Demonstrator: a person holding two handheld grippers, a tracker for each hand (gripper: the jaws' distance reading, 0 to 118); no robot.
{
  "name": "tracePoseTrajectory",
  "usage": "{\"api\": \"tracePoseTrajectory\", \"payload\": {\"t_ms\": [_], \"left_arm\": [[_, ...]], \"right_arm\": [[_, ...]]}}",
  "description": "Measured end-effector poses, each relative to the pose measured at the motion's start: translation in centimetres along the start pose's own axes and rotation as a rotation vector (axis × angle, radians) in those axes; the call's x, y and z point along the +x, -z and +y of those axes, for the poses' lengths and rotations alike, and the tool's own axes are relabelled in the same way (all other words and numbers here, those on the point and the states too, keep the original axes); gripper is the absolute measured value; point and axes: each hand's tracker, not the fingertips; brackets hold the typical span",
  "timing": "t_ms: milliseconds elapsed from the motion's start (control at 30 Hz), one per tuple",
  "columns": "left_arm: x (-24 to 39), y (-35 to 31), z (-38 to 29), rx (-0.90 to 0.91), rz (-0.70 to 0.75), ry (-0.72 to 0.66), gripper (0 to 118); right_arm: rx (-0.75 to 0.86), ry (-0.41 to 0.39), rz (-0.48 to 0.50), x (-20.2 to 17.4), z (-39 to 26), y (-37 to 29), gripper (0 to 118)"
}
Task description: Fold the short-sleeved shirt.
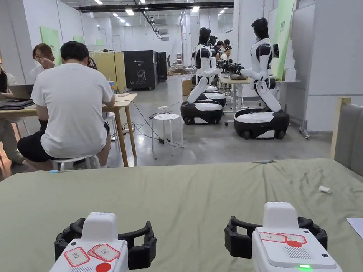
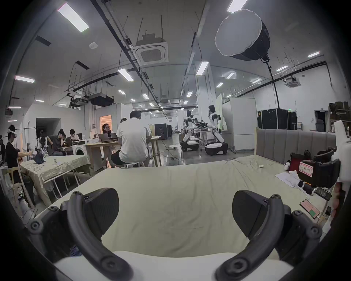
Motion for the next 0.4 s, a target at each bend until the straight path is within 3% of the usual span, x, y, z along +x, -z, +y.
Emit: {"api": "tracePoseTrajectory", "payload": {"t_ms": [133,300,400], "left_arm": [[0.10,-0.27,0.02,0.000,0.000,-0.003,118],[0.18,-0.36,-0.12,-0.010,-0.001,-0.002,118],[0.26,-0.48,-0.11,-0.009,-0.004,-0.004,118]], "right_arm": [[-0.010,-0.003,0.022,-0.06,-0.22,0.32,118],[-0.014,-0.026,0.130,-0.13,-0.15,-0.18,118],[-0.014,-0.015,0.118,-0.32,-0.10,-0.32,118]]}}
